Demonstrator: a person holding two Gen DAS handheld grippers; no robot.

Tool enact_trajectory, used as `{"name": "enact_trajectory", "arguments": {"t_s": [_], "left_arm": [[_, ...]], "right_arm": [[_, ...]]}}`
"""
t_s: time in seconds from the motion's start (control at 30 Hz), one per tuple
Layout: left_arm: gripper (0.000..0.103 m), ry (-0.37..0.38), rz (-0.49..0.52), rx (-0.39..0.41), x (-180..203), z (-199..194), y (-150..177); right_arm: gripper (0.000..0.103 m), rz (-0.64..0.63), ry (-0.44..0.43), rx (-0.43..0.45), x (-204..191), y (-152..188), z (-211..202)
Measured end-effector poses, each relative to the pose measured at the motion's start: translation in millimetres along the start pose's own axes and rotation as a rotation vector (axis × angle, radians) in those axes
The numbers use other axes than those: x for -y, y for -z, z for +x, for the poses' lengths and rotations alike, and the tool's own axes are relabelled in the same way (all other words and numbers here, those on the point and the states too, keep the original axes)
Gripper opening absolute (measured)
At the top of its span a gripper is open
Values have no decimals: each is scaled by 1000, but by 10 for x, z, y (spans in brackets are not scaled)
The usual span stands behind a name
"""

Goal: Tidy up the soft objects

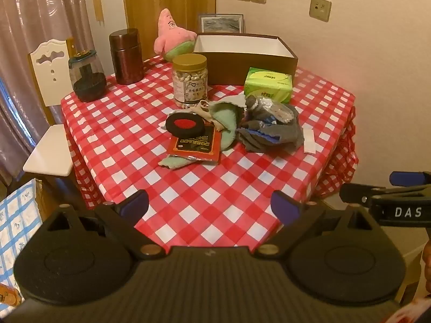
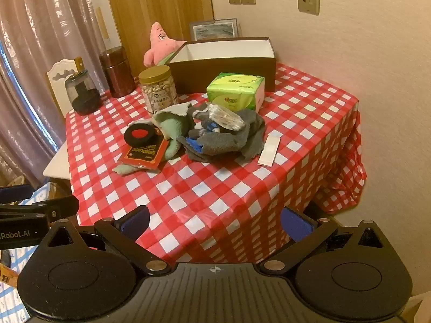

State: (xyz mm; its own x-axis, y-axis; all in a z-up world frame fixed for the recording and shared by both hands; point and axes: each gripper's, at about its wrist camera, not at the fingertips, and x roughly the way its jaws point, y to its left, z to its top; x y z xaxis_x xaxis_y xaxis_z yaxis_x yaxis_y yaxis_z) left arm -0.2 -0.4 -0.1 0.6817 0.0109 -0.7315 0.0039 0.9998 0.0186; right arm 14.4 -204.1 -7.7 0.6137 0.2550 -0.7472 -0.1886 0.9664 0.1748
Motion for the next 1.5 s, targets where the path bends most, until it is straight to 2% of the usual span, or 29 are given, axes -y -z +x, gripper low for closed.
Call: {"name": "enact_trajectory", "arguments": {"t_s": [1.5], "left_arm": [[97, 4, -4, -1, 38, -1, -21]], "right_arm": [[103, -2, 2, 5, 16, -50, 5]]}}
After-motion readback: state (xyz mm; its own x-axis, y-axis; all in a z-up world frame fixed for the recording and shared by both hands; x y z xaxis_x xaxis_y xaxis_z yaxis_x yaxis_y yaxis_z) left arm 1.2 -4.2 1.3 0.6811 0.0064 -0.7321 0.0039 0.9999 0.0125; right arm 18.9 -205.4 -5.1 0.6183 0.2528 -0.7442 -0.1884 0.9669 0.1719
